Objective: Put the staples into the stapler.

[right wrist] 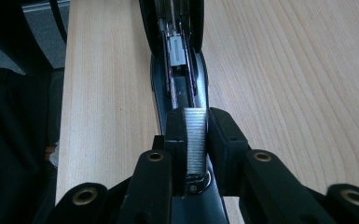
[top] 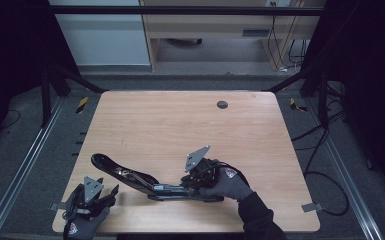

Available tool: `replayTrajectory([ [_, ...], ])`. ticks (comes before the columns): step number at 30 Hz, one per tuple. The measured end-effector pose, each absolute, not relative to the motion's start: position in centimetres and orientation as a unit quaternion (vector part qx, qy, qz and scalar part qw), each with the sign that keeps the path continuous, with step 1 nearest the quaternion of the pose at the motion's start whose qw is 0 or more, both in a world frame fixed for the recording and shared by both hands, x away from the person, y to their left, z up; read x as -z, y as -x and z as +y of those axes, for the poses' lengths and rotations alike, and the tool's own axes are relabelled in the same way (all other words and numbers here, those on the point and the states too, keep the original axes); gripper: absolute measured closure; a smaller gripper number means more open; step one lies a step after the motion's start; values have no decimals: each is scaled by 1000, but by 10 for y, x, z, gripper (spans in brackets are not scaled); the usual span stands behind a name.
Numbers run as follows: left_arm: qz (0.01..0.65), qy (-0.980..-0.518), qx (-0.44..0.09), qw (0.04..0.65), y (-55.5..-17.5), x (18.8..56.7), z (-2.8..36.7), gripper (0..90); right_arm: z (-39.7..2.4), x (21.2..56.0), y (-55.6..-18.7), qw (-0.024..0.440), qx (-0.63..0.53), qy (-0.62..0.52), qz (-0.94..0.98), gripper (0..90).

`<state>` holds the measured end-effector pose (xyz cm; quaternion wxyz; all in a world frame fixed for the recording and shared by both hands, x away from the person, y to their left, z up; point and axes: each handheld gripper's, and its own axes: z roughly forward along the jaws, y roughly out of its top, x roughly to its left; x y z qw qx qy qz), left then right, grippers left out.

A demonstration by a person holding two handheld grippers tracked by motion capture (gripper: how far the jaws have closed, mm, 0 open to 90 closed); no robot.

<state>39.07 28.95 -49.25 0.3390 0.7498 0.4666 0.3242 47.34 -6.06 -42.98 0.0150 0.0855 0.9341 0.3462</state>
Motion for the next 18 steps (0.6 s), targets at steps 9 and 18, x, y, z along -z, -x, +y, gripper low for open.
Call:
replayTrajectory([
  [9,467,-750,-324,339,-391,492,289,385,-59,435,-474,11,-339,-85,937,782],
  [18,466,-750,-324,338,-391,493,289,385,-58,436,-474,12,-333,-80,939,782],
])
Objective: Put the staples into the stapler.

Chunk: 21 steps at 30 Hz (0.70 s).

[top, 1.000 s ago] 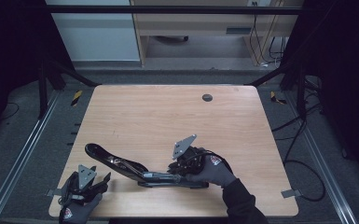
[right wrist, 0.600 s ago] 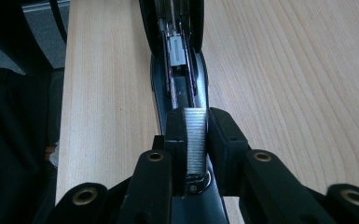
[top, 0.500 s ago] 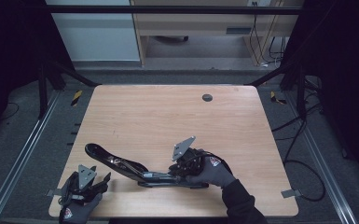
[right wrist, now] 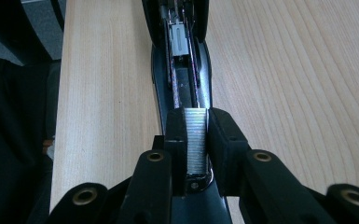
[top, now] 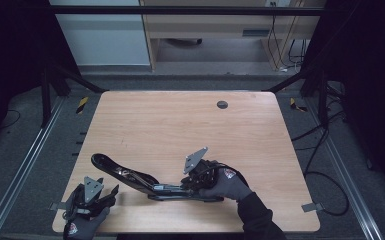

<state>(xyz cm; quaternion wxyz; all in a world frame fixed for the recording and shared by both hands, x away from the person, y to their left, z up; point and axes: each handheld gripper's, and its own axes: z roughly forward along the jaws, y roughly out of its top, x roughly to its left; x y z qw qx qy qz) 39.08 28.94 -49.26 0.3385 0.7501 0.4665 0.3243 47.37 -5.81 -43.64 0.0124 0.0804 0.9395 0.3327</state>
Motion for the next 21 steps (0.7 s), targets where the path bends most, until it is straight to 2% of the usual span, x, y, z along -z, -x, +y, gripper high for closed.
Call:
replayTrajectory([
  [21,467,-750,-324,338,-391,493,290,385,-57,440,-474,15,-328,-67,942,782],
])
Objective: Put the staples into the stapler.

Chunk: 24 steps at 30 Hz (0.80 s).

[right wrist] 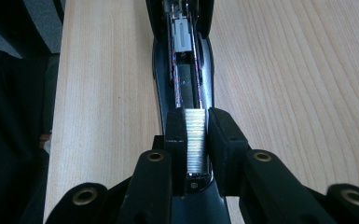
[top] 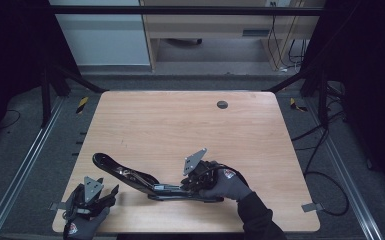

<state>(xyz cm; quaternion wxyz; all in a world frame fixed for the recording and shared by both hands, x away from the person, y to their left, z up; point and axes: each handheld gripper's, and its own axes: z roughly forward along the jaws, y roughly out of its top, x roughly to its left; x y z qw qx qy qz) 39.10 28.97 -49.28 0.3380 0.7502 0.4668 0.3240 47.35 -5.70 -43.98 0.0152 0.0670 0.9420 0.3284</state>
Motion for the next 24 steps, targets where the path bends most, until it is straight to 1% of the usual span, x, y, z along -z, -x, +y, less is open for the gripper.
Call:
replayTrajectory([
  [12,467,-750,-324,338,-391,493,290,385,-58,439,-473,12,-333,-61,941,782],
  [15,467,-750,-324,338,-391,493,290,385,-58,439,-473,6,-333,-57,941,782],
  [24,466,-751,-324,337,-391,493,289,385,-56,439,-473,9,-331,-52,942,783],
])
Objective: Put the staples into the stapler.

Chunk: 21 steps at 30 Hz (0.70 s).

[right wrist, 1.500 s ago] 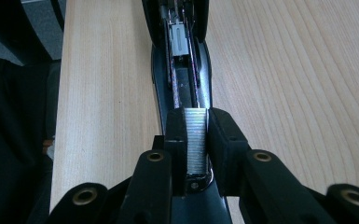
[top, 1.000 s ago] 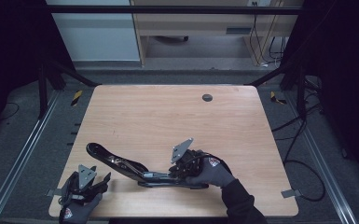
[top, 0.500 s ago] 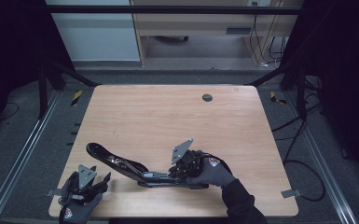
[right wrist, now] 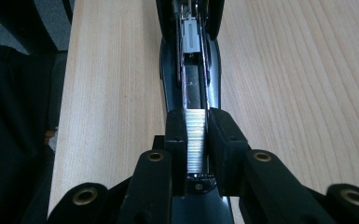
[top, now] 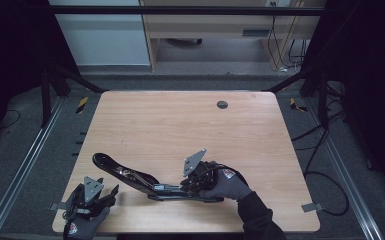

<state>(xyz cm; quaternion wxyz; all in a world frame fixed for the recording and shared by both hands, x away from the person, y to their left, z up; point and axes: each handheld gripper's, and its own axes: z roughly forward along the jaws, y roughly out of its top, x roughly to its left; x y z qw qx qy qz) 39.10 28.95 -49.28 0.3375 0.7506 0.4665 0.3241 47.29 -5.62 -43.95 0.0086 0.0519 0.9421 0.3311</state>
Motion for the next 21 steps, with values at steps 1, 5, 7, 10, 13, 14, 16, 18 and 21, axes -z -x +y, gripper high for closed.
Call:
replayTrajectory([
  [1,466,-751,-324,337,-391,493,289,385,-56,439,-473,11,-332,-52,942,783],
  [5,467,-750,-324,338,-391,493,290,385,-57,436,-474,12,-335,-53,941,783],
  [7,467,-750,-324,338,-391,493,290,385,-57,436,-474,11,-334,-54,941,782],
  [10,467,-750,-324,338,-391,493,290,385,-56,438,-475,8,-331,-53,942,783],
  [13,467,-750,-324,338,-391,493,290,385,-57,439,-476,7,-331,-50,942,782],
  [14,467,-750,-324,337,-391,493,290,385,-57,439,-476,5,-333,-49,942,783],
  [16,466,-751,-324,337,-391,493,289,385,-57,439,-476,6,-330,-49,943,782],
  [18,466,-751,-324,337,-391,493,289,385,-57,440,-476,6,-330,-48,943,782],
  [21,467,-751,-324,337,-391,493,289,385,-57,440,-476,7,-331,-50,942,782],
])
